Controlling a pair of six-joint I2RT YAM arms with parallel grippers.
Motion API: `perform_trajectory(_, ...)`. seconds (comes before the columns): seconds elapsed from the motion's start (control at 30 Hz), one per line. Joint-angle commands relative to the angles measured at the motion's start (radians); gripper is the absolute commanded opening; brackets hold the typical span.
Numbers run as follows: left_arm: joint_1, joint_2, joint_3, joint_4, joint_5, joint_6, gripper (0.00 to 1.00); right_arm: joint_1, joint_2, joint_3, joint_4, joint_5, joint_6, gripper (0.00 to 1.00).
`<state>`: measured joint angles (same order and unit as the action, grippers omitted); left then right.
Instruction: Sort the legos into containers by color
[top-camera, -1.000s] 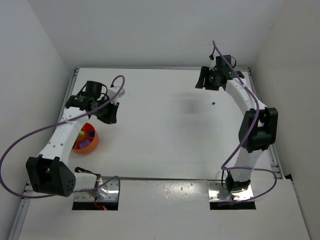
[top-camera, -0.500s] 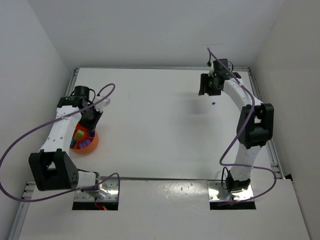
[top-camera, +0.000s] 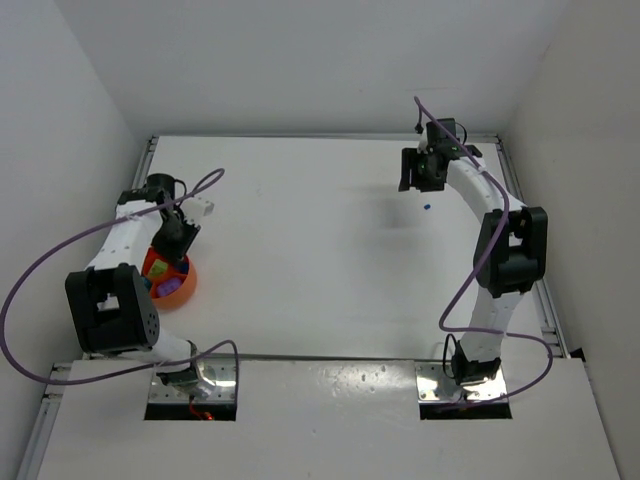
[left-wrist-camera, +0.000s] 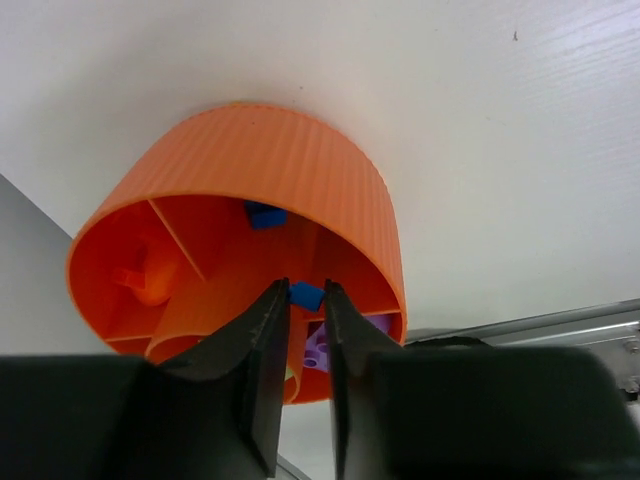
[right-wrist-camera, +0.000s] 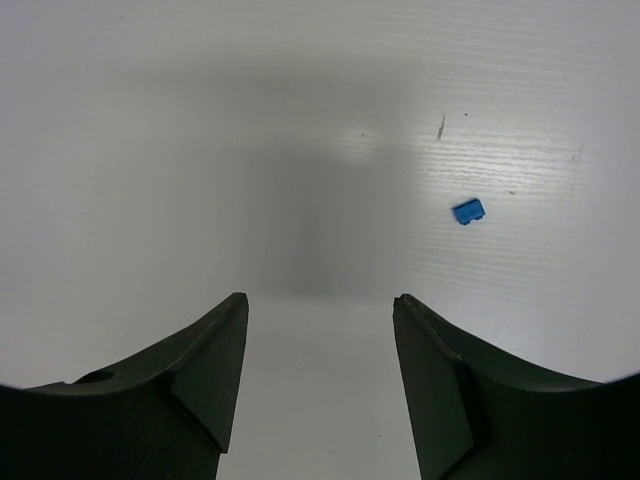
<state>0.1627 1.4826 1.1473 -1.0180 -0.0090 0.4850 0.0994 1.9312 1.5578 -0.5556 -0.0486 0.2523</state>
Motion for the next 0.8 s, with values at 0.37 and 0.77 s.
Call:
perform_trajectory(0.37, 0.012, 0.007, 0.074, 0.044, 0.004, -0.008, 0.49, -0.004, -0.029, 0.001, 0.028, 0.052, -0.022, 0.60)
perform_trajectory(0.77, -0.028, -0.039, 0.370, 0.016, 0.335, -0.186, 0.50, -0.066, 0.100, -0.015, 0.048, 0.107, -0.158, 0.53)
